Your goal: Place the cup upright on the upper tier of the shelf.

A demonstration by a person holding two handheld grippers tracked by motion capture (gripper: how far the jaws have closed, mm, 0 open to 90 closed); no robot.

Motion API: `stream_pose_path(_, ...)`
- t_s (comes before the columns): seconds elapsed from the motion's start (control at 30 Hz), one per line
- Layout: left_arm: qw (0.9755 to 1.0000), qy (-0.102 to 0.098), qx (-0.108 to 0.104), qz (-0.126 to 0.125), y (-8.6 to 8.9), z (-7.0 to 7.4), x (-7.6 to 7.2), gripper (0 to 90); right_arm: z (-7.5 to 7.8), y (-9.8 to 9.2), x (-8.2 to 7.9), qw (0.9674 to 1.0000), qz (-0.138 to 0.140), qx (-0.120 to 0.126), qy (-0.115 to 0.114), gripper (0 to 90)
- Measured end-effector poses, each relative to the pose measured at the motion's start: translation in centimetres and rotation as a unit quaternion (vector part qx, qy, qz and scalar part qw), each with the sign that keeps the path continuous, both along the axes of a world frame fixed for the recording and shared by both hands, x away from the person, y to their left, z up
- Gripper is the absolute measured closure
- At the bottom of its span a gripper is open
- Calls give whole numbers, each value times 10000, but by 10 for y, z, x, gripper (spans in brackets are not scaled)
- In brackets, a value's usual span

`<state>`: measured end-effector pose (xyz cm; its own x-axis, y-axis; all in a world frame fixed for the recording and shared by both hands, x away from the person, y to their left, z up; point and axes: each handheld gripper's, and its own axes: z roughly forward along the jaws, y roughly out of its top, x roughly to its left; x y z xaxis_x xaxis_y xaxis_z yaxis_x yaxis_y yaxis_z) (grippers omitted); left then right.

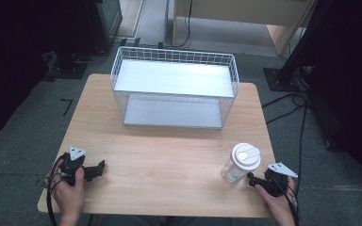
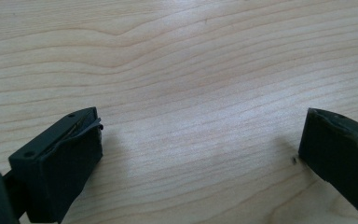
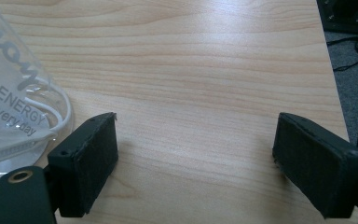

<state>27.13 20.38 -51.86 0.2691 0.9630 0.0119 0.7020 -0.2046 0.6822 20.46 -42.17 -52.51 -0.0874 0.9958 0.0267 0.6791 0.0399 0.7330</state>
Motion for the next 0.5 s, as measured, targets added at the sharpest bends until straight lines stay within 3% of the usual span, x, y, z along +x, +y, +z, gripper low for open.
stream_pose_path(0.3, 10000, 1, 0, 0, 0, 0, 0, 0, 1, -2, -3, 9998, 119, -10, 140, 87)
stream_pose_path(0.43, 10000, 1, -1, 1, 0, 0, 0, 0, 3, -2, -6, 9993, 320, -104, 179, 87)
stream_pose_path(0.5, 10000, 1, 1, -3, 0, 0, 0, 0, 4, 0, -11, 9978, 604, -230, 175, 87)
